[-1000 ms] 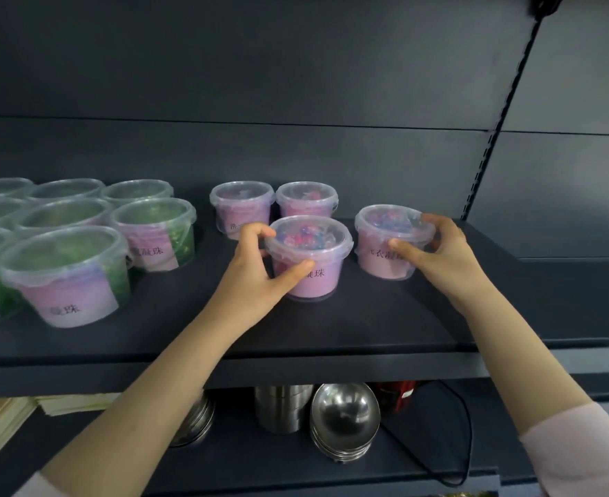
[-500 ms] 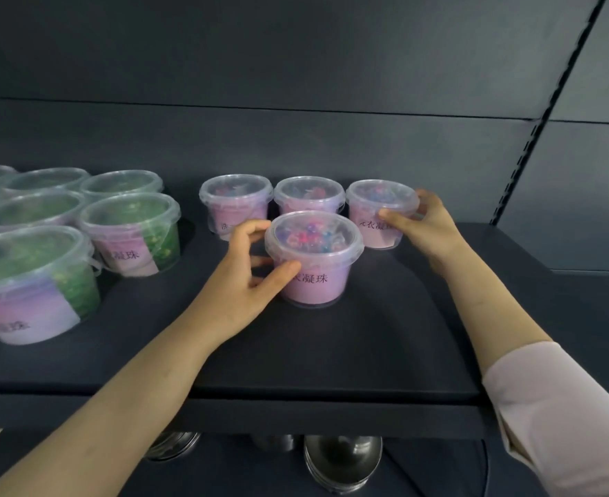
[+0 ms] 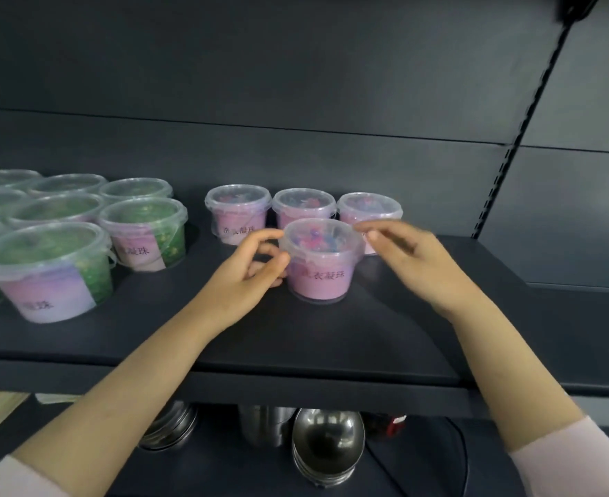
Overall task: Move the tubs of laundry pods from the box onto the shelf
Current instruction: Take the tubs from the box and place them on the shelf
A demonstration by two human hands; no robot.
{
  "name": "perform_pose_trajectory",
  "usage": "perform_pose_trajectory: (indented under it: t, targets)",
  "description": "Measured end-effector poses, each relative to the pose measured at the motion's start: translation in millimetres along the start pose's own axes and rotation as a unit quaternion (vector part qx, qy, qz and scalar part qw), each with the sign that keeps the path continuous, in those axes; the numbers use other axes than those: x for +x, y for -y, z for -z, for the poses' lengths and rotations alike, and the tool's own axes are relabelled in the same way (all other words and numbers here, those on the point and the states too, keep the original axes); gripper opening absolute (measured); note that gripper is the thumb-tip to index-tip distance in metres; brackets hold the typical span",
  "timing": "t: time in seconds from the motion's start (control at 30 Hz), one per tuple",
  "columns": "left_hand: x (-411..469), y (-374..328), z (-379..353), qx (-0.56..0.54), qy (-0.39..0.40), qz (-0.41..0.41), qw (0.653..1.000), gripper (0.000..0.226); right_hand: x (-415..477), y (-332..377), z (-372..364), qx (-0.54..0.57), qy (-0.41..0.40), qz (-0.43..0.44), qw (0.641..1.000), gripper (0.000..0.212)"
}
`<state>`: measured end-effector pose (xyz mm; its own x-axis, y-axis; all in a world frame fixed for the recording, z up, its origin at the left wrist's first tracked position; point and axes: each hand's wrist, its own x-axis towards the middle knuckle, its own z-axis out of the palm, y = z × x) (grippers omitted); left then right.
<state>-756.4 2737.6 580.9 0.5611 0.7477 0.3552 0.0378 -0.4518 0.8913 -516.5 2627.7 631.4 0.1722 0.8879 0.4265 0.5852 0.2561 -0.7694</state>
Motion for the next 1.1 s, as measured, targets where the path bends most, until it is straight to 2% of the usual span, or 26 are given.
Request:
perform_pose_trajectory:
  t: [0.07, 0.13, 0.23, 0.37, 0.57, 0.7, 0.77, 0.87, 0.93, 1.1]
  targets:
    - [-1.5, -6.8, -10.4, 0.017, 0.034, 0.001, 0.999, 0.051, -25.0, 5.5, 4.4, -0.096, 0.06, 0.069, 0.991, 0.03]
    - [-0.4, -14.2, -21.0, 0.051, 0.069, 0.006, 0.996, 0.049, -39.1, 1.6, 15.6, -0.159, 0.049, 0.101, 0.981, 0.033]
    - [5.9, -21.3, -36.4, 0.129, 0.079, -0.007, 0.988, 0.04, -53.2, -8.2, 40.7, -0.168, -0.013, 0.074, 0.983, 0.03]
    - [28.1, -23.6, -56.2, 0.203, 0.011, -0.062, 0.977, 0.03, -58.0, -21.6, 70.7, -0.197, -0.09, 0.022, 0.976, 0.023]
    - [88.2, -35.6, -85.7, 0.33, -0.044, -0.147, 0.931, 0.026, -22.3, -36.2, 100.1, -0.247, -0.1, -0.086, 0.96, 0.018]
    - [119.2, -32.7, -100.5, 0.485, -0.062, -0.153, 0.858, 0.037, 6.7, -46.3, 111.2, -0.248, -0.097, -0.144, 0.953, 0.017]
    - [127.4, -25.4, -104.1, 0.525, -0.055, -0.142, 0.837, 0.04, 20.5, -53.5, 117.3, -0.237, -0.095, -0.166, 0.952, 0.017]
    - [132.0, -15.4, -108.5, 0.539, -0.054, -0.151, 0.827, 0.038, 32.0, -69.4, 121.7, -0.21, -0.113, -0.173, 0.956, 0.019]
    - [132.6, -13.6, -110.6, 0.527, -0.063, -0.158, 0.833, 0.036, 33.8, -81.9, 120.3, -0.178, -0.132, -0.155, 0.963, 0.019]
    - [130.8, -9.9, -118.0, 0.524, -0.116, -0.198, 0.82, 0.027, 38.2, -100.6, 114.5, -0.105, -0.182, -0.115, 0.971, 0.011]
